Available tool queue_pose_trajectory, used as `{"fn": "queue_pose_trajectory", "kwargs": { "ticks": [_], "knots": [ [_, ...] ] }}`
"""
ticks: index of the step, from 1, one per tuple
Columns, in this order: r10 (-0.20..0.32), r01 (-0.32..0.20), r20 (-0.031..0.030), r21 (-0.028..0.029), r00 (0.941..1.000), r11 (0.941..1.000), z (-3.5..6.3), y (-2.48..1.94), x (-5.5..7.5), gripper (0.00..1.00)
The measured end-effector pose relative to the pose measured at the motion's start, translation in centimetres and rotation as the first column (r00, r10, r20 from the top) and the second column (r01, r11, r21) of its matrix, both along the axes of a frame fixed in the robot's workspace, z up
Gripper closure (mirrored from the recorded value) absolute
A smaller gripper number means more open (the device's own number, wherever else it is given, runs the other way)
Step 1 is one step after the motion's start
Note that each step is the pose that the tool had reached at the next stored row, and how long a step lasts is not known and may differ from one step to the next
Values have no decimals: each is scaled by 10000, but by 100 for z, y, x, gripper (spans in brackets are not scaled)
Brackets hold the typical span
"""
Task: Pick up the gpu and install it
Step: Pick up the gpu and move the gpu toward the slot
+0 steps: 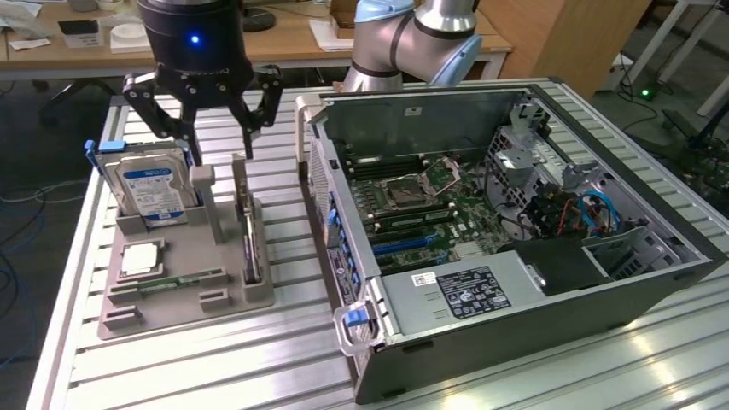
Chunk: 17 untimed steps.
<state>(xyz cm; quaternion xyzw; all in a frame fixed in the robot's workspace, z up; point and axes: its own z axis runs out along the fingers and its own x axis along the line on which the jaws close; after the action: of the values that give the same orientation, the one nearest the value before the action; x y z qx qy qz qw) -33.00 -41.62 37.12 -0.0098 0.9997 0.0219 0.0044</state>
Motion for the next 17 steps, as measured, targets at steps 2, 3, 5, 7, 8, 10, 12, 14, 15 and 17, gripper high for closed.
{"fn": "queue_pose_trajectory", "kwargs": {
  "ticks": [2, 3, 5, 7, 8, 10, 12, 14, 15, 17],
  "knots": [
    [0, 0, 0, 0, 10000, 10000, -16, 0, 0, 41],
    [0, 0, 0, -2, 10000, 10000, -22, 0, 0, 41],
    [2, -2, -1, -20, 10000, 10000, -35, -1, 1, 41],
    [1, -1, 0, -31, 10000, 10000, -50, 0, 1, 41],
    [0, 0, 1, -35, 10000, 10000, -59, 0, 1, 41],
    [0, 0, 1, -37, 10000, 10000, -77, 0, 1, 41],
    [0, 0, 0, -43, 10000, 10000, -95, 0, 2, 41],
    [1, -1, 1, -49, 10000, 10000, -112, 0, 2, 41],
    [1, -1, 1, -52, 10000, 10000, -122, 0, 3, 41],
    [0, 0, 0, -57, 10000, 10000, -140, 0, 3, 41]
  ]
}}
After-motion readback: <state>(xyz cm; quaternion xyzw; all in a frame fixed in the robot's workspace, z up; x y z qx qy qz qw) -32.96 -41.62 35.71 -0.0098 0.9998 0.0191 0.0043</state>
